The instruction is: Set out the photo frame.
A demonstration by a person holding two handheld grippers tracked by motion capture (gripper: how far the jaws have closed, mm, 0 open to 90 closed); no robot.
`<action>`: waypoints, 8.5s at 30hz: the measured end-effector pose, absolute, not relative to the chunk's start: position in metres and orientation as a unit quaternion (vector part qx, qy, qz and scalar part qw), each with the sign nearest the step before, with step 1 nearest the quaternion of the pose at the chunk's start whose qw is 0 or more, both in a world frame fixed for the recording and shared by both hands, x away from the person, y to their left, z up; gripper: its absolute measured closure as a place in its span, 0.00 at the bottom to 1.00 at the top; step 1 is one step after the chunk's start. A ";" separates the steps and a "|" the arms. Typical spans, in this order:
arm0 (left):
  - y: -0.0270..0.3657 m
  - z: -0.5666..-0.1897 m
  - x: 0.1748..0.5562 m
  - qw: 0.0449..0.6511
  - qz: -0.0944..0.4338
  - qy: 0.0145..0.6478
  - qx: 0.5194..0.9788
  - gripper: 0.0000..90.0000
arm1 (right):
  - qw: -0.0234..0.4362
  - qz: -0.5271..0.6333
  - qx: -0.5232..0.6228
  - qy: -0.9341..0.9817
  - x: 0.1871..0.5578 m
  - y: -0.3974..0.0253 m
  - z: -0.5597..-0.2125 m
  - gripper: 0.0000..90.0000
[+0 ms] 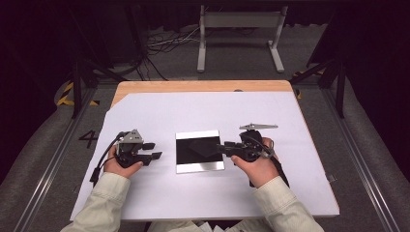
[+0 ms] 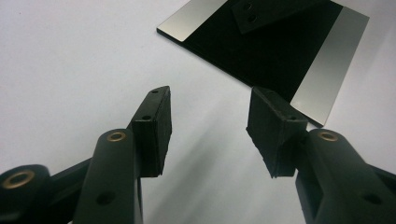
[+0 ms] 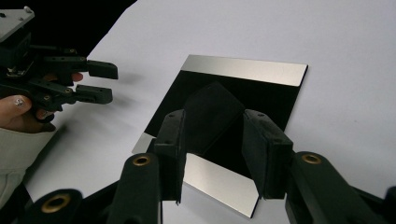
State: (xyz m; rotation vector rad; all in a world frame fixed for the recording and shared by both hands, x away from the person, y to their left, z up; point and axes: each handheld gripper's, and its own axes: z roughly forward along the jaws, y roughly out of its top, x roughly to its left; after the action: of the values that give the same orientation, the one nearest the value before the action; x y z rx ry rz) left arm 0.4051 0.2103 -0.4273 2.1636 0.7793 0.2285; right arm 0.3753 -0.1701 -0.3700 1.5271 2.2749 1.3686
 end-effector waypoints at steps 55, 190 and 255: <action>0.210 -0.428 0.406 0.401 0.092 0.309 0.857 0.55 | -0.095 0.395 0.573 0.712 0.407 -0.144 -0.392 0.61; 0.208 -0.429 0.407 0.398 0.091 0.306 0.860 0.53 | 0.097 0.457 0.265 0.843 0.368 -0.206 -0.404 0.96; 0.205 -0.432 0.409 0.393 0.078 0.308 0.863 0.51 | 0.093 0.323 0.248 0.908 0.368 -0.234 -0.421 0.75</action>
State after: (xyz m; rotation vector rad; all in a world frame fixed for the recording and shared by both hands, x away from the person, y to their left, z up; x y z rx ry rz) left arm 0.4091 0.2048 -0.4322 2.1897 0.7817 0.1986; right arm 0.3683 -0.2338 -0.4206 0.7361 2.6962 0.9601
